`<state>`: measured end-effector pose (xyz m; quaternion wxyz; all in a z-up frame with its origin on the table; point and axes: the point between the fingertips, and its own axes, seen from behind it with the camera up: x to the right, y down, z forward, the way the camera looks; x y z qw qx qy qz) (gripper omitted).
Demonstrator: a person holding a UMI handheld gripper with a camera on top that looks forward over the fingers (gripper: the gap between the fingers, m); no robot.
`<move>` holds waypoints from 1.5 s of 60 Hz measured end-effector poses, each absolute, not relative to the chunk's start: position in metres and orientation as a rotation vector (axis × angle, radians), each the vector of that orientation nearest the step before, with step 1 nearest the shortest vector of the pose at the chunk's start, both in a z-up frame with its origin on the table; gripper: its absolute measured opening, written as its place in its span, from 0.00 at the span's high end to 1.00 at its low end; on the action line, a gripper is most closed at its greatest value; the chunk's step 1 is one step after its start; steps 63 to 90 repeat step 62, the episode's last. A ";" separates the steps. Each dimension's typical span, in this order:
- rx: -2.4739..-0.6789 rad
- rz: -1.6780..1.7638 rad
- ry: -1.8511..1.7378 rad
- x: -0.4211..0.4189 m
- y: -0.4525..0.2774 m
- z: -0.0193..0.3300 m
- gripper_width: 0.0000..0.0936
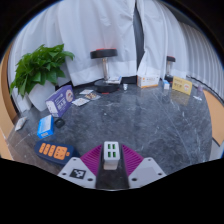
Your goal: Unplug charger
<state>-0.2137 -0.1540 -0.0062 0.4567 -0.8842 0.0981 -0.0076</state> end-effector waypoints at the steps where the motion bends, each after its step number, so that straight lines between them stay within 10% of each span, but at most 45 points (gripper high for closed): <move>1: -2.181 -0.035 0.242 -0.209 -0.155 -0.007 0.57; 11: -2.201 -0.174 0.214 -0.165 -0.171 0.003 0.08; 42: -2.177 -0.248 0.203 -0.210 -0.300 0.117 0.09; 90: -2.192 -0.267 0.239 -0.231 -0.335 0.118 0.09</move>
